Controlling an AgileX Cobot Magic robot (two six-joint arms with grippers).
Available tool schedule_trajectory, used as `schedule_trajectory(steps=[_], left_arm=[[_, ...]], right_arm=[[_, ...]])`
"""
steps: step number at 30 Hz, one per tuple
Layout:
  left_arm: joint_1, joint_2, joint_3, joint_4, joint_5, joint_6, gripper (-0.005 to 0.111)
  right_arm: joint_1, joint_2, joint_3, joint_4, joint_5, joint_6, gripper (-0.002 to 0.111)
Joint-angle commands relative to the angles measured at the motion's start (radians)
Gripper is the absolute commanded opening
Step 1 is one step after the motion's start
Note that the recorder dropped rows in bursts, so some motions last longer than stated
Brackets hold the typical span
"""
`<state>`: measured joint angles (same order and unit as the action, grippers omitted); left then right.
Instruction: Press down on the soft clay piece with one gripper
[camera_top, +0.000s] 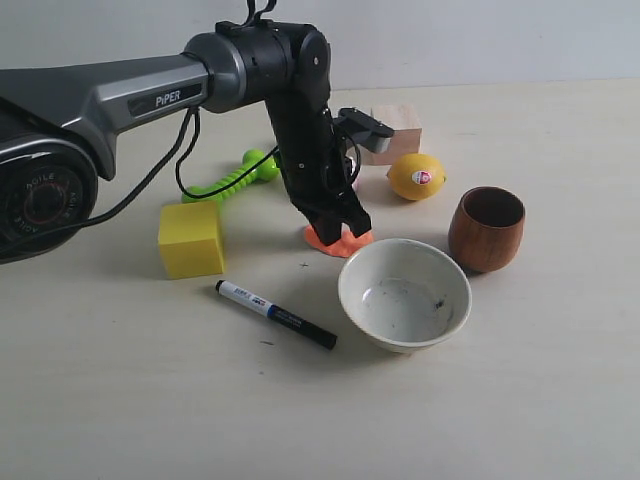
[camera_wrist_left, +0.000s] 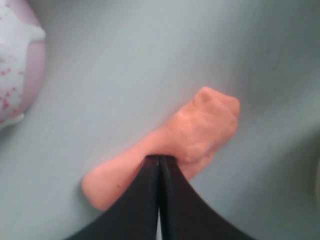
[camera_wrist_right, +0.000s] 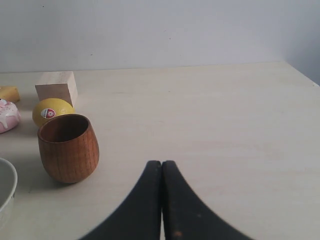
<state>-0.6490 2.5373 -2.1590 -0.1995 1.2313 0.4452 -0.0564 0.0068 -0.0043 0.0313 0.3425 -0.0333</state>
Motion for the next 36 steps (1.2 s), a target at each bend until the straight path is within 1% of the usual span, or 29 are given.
schedule_trajectory(steps=[1,11,22,30,36], left_arm=[[0.008,0.033,0.021,0.077,-0.010,-0.014,0.000],[0.040,0.022,0.021,0.074,-0.010,-0.048,0.000],[0.040,0.002,0.021,0.056,-0.010,-0.053,0.001],[0.044,-0.029,0.021,0.056,-0.010,-0.056,0.021],[0.044,-0.050,0.021,0.056,-0.010,-0.056,0.022]], right_arm=[[-0.005,-0.007,0.004,-0.004,-0.007,-0.001,0.000],[-0.005,-0.007,0.004,-0.004,-0.007,-0.001,0.000],[-0.005,-0.007,0.004,-0.004,-0.007,-0.001,0.000],[-0.005,-0.007,0.004,-0.004,-0.007,-0.001,0.000],[-0.005,-0.007,0.004,-0.004,-0.007,-0.001,0.000]])
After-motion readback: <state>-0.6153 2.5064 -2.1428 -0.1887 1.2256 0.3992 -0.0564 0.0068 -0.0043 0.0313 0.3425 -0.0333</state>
